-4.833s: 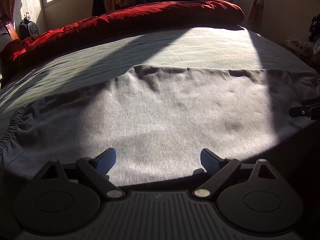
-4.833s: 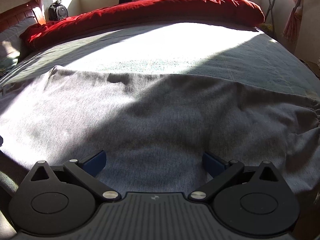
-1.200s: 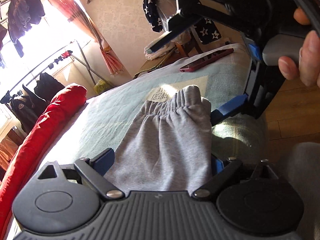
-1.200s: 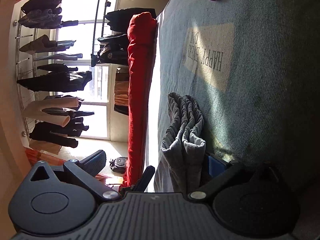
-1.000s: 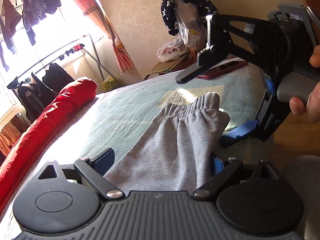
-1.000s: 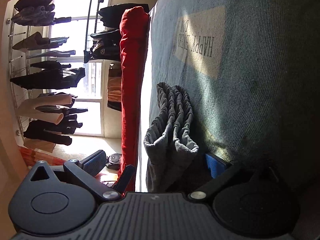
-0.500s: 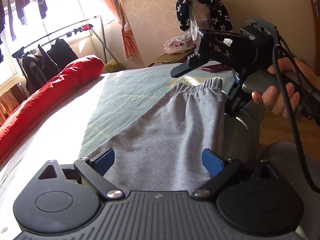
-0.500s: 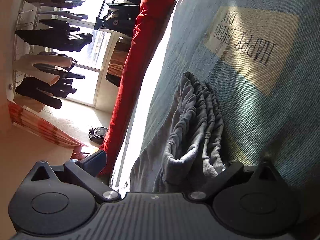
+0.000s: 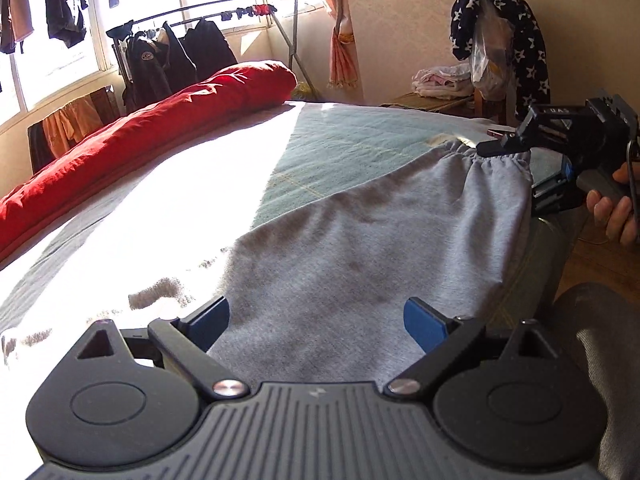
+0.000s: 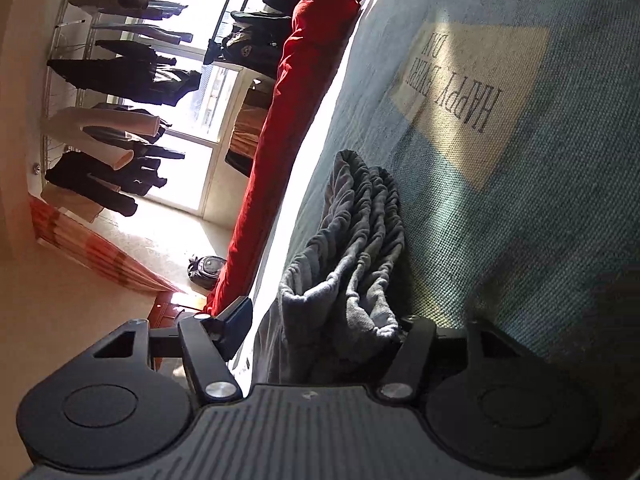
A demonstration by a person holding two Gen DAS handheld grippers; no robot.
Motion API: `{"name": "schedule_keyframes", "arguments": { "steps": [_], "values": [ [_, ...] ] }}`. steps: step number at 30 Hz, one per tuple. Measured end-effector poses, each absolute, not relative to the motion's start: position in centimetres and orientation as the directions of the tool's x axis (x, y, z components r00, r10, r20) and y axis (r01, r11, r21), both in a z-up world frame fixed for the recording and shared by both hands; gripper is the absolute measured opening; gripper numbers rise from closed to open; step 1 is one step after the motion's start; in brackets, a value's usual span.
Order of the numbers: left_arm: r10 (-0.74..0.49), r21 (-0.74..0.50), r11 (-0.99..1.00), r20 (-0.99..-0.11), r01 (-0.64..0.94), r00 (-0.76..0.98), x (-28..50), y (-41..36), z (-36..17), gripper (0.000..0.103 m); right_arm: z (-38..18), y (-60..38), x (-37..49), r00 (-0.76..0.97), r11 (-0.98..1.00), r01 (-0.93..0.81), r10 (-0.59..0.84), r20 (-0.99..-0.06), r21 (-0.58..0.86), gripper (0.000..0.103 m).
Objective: Fold clothes
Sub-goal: 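Grasp the gathered elastic cuff of the grey sweatpants with the right gripper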
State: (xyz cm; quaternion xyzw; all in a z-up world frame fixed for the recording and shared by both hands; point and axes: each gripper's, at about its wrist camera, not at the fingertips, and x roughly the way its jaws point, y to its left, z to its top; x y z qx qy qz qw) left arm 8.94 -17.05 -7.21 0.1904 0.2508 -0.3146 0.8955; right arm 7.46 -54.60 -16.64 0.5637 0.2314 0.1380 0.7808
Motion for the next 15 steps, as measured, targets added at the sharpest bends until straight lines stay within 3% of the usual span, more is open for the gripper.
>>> {"name": "schedule_keyframes", "arguments": {
  "steps": [3, 15],
  "values": [
    [-0.469, 0.185, 0.729, -0.567, 0.660, 0.677, 8.8, -17.1, -7.3, 0.094, -17.1, -54.5, 7.2, 0.862, 0.340, 0.071, 0.452, -0.229, 0.938, 0.041],
    [-0.468, 0.176, 0.731, -0.574, 0.659, 0.672, 8.4, -17.1, -7.4, 0.094, -16.3, -53.1, 7.7, 0.853, 0.443, 0.105, 0.420, -0.309, 0.890, 0.037]
  ]
}}
